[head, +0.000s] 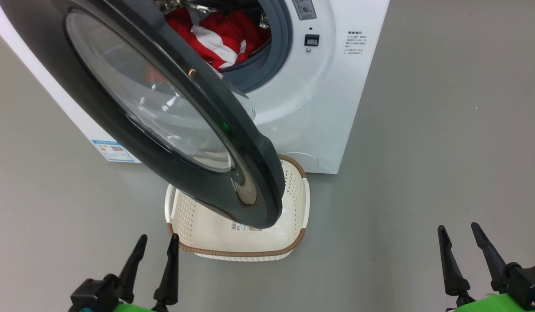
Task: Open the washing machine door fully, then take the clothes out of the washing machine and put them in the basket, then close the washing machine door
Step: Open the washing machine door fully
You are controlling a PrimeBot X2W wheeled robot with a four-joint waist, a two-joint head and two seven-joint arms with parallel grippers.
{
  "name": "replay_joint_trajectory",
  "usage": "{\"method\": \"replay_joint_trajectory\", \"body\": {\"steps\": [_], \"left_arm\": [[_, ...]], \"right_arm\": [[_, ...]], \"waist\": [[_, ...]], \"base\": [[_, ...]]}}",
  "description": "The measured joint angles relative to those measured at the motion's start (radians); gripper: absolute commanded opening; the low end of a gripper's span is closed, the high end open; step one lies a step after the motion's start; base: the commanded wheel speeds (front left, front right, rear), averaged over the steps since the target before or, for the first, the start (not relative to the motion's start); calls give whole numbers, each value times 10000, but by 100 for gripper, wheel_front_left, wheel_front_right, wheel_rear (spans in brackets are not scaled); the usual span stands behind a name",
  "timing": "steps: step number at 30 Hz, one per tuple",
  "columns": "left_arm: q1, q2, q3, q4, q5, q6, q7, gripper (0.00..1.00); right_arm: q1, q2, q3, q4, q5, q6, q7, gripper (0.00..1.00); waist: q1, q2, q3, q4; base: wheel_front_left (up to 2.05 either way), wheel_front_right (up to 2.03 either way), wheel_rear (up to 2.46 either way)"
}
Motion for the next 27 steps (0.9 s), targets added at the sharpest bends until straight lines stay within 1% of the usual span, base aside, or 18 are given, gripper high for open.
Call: {"method": "replay_joint_trajectory", "body": {"steps": [13,15,16,20,25,27], "left_arm": [[0,0,-8,6,-2,0,0,100],[0,0,-12,10,-2,0,0,100],[0,0,-17,15,-2,0,0,100],[1,0,-38,42,-2,0,0,100],[11,0,-94,61,-2,0,0,100],[19,0,-142,63,-4,0,0,100]], "right_arm": [[35,36,125,27,-15,0,0,100],[35,40,184,25,140,0,0,30],[35,42,232,13,201,0,0,0],[10,58,460,-77,920,0,0,0],[-501,96,895,-142,2633,0,0,0],[-831,96,1248,-146,3613,0,0,0]], "waist": [[0,0,-36,-1],[0,0,-57,3],[0,0,-70,7],[0,0,-132,35],[-1,0,-215,99],[-1,0,-240,143]], "base": [[0,0,0],[0,0,0],[0,0,0],[0,0,0],[0,0,0],[0,0,0]]}}
